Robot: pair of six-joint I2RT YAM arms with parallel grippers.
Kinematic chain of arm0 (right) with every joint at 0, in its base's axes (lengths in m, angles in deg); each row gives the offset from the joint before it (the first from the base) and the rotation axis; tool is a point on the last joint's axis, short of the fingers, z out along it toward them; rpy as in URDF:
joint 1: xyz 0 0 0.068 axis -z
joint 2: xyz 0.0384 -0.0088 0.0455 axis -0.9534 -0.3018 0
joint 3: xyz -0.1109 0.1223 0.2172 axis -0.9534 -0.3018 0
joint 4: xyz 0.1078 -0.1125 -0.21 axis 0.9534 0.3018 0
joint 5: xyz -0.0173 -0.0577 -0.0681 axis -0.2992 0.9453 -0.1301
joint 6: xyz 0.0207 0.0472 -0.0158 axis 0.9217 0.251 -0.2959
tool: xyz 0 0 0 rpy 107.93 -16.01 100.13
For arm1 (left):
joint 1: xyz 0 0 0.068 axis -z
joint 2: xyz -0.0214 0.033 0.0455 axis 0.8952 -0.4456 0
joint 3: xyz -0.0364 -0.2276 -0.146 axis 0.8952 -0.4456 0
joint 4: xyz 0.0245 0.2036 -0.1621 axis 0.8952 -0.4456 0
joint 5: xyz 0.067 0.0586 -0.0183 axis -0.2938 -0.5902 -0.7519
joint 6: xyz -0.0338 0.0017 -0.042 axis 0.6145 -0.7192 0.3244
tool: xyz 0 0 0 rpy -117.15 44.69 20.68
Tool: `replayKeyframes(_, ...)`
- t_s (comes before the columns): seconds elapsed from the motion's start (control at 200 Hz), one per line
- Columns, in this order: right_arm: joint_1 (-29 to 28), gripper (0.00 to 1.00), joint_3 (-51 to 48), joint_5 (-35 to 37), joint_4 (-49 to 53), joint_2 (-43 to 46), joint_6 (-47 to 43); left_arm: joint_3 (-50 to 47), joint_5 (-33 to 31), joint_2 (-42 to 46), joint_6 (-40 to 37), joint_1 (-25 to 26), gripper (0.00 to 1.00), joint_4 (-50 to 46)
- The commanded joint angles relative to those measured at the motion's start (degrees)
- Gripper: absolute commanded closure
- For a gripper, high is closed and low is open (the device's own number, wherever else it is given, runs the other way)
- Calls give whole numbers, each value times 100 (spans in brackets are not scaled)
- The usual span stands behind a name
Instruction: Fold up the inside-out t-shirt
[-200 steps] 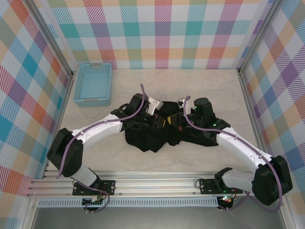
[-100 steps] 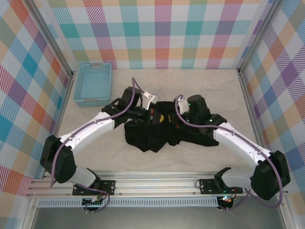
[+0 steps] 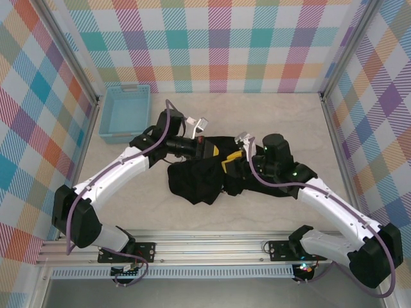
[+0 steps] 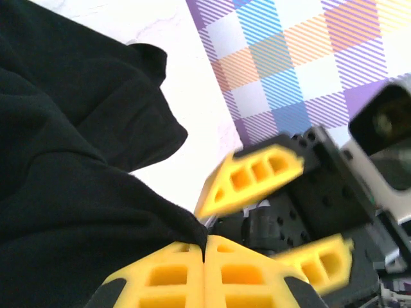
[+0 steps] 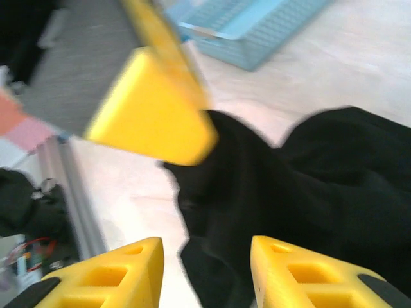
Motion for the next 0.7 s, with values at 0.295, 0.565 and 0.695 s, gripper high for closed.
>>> replayKeyframes(0.295, -156, 63, -48, 751, -757, -912, 456, 538, 406, 497, -252, -113, 100, -704)
replayKeyframes(0.565, -88, 100, 60, 1499, -54, -754, 412, 563, 524, 835, -649, -627, 100, -1174)
replayKeyframes(0.695, 0, 100, 124, 1923, 367, -555, 457, 510, 515, 861, -1031, -742, 100, -1456)
